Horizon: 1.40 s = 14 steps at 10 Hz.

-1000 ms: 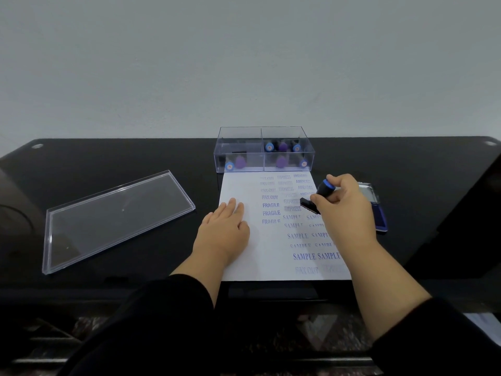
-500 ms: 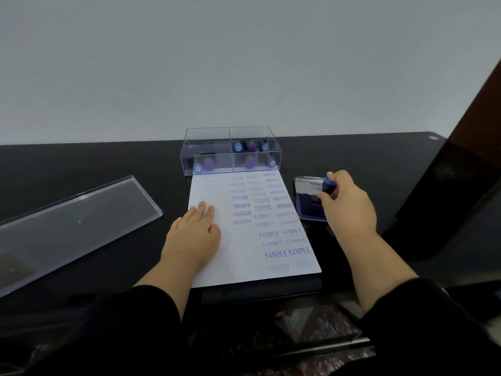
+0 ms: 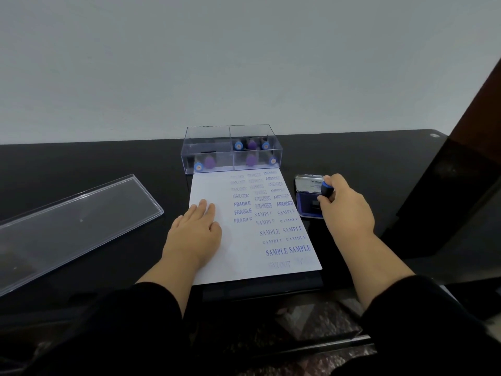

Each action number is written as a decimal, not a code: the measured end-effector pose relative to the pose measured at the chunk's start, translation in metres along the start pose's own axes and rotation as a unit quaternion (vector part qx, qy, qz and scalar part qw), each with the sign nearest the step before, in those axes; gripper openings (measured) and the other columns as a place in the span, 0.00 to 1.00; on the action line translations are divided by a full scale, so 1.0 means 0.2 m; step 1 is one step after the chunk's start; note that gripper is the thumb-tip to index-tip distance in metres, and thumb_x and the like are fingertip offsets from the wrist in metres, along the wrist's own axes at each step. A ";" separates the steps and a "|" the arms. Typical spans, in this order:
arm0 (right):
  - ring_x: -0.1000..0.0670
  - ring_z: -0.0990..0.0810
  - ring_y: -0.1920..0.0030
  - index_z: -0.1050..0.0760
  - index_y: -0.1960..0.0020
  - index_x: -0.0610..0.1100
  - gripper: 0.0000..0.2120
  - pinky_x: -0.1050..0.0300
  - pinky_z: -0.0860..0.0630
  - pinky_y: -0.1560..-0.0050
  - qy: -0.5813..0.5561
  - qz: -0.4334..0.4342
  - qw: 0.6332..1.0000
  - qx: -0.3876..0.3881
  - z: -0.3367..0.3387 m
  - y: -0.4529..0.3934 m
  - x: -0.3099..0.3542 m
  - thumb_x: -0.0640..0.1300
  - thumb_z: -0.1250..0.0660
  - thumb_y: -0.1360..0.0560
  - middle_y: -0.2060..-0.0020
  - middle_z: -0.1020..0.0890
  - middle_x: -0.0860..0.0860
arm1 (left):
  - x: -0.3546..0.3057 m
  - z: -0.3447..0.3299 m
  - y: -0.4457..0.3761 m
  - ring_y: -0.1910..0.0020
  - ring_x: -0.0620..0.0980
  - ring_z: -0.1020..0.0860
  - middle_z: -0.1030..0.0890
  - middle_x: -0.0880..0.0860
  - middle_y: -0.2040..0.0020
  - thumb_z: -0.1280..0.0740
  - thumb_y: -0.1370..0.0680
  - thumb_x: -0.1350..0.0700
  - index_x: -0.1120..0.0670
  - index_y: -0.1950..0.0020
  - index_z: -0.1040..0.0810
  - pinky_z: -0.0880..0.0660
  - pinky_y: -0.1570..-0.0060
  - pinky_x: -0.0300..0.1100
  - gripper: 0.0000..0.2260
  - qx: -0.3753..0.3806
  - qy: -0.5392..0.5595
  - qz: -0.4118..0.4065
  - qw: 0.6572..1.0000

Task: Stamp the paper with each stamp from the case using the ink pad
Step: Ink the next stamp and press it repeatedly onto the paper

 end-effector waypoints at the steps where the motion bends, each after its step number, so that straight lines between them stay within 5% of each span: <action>1: 0.46 0.27 0.59 0.34 0.37 0.50 0.13 0.57 0.33 0.67 0.007 -0.003 1.000 0.007 0.00 0.00 0.00 0.43 0.39 0.21 0.54 0.21 0.47 | 0.00 0.00 0.00 0.23 0.47 0.54 0.55 0.48 0.21 0.55 0.17 0.53 0.51 0.21 0.52 0.56 0.25 0.46 0.23 -0.002 0.001 -0.002 1.000; 5: 0.48 0.27 0.59 0.34 0.36 0.48 0.15 0.56 0.32 0.65 -0.023 0.037 0.999 -0.011 0.03 0.04 0.10 0.43 0.39 0.21 0.49 0.21 0.46 | -0.01 0.01 0.01 0.23 0.47 0.55 0.55 0.48 0.21 0.55 0.17 0.52 0.50 0.21 0.53 0.56 0.25 0.45 0.23 0.003 -0.001 0.003 1.000; 8: 0.47 0.23 0.58 0.31 0.38 0.48 0.14 0.52 0.25 0.61 -0.102 0.122 0.986 0.055 -0.07 0.17 0.32 0.44 0.35 0.23 0.58 0.22 0.50 | -0.02 0.02 0.02 0.23 0.47 0.54 0.54 0.48 0.21 0.54 0.18 0.53 0.51 0.21 0.51 0.56 0.26 0.45 0.23 -0.004 0.008 0.001 1.000; 9: 0.48 0.24 0.58 0.31 0.38 0.49 0.14 0.57 0.30 0.63 -0.110 0.144 0.981 0.074 -0.12 0.22 0.38 0.44 0.35 0.23 0.60 0.24 0.53 | -0.01 0.01 0.02 0.23 0.47 0.54 0.54 0.48 0.21 0.55 0.18 0.53 0.51 0.22 0.51 0.56 0.26 0.45 0.23 -0.005 0.008 0.000 1.000; 11: 0.52 0.25 0.56 0.31 0.37 0.51 0.14 0.58 0.30 0.59 -0.103 0.180 0.973 0.099 -0.19 0.28 0.48 0.45 0.37 0.22 0.56 0.26 0.59 | -0.01 0.01 0.00 0.23 0.47 0.54 0.55 0.49 0.21 0.55 0.18 0.53 0.50 0.22 0.52 0.57 0.26 0.46 0.23 0.005 0.002 0.002 1.000; 14: 0.50 0.22 0.50 0.31 0.37 0.51 0.14 0.56 0.27 0.52 -0.079 0.188 0.971 0.125 -0.25 0.32 0.52 0.44 0.38 0.22 0.47 0.20 0.54 | -0.01 0.01 0.00 0.23 0.48 0.55 0.55 0.49 0.21 0.55 0.18 0.52 0.51 0.22 0.52 0.57 0.26 0.46 0.23 0.008 0.002 0.001 1.000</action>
Point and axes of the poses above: each hand's wrist, its own y-axis away from the middle knuckle, its own z-axis out of the back of the hand, x = y × z, the point moved 7 cm from there along -y, towards the middle knuckle
